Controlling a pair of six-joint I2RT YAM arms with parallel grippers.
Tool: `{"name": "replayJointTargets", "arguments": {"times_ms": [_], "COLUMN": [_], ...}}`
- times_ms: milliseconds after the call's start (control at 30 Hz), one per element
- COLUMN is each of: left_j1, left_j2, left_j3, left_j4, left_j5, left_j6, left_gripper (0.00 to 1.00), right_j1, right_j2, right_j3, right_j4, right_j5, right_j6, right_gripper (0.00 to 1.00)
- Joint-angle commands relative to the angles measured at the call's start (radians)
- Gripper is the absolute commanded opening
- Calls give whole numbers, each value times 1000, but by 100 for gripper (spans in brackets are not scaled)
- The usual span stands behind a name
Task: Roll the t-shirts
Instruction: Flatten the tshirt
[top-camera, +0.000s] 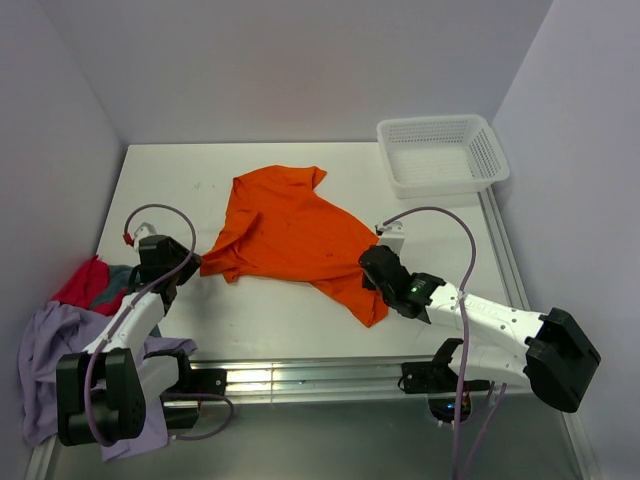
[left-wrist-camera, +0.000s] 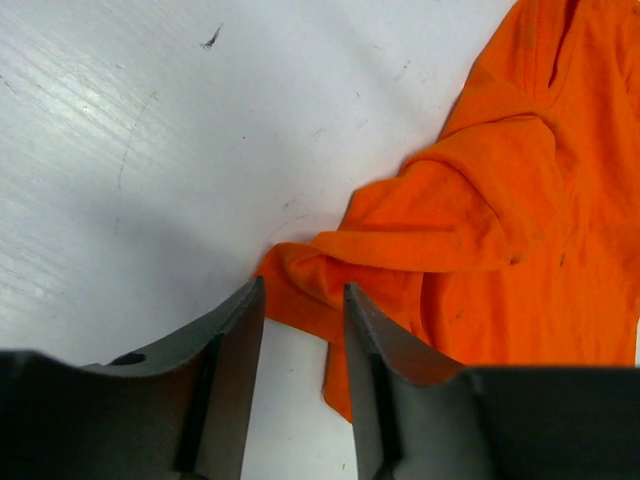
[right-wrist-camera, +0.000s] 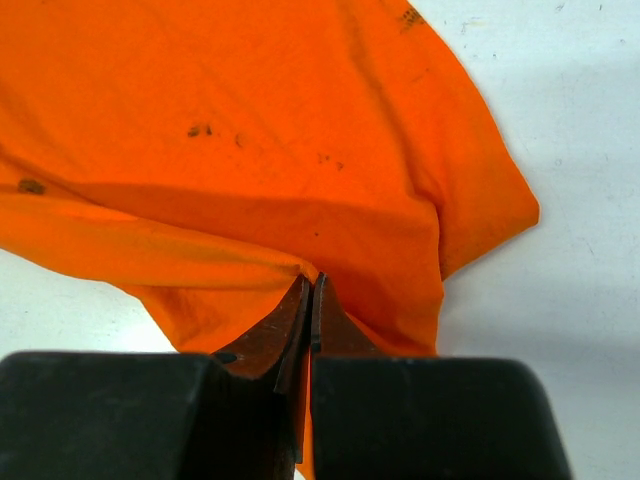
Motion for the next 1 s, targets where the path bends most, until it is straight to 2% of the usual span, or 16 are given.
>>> {"name": "replayJointTargets", "arguments": {"times_ms": [0,233,433,500,633,733,967], "left_j1": [3,4,3,3,3,-2,-25], "left_j2": [-16,88,191,218,284,312,379], "left_j3": [-6,21,66,75,107,118,158], "left_j4": [18,-14,-20,-20,-19,-25,-68], "left_j5": [34,66,89,88,114,111,52], "left_j6": [-2,18,26,28,35,38,38], "left_gripper": [41,36,21,22,37,40,37], "right_j1": [6,6,6,8,8,8,9], "right_j2": [-4,-12,-4,-4,-9,-9,-12], "right_j3": [14,7,13,15,10,9,9], "right_j4": [29,31,22,23,25,28,26], "right_j5": [19,19,30,29,24,22,21], "right_j6": [-10,-9,0,2,-1,-1,-3], "right_gripper": [0,0,0,0,0,0,0]}}
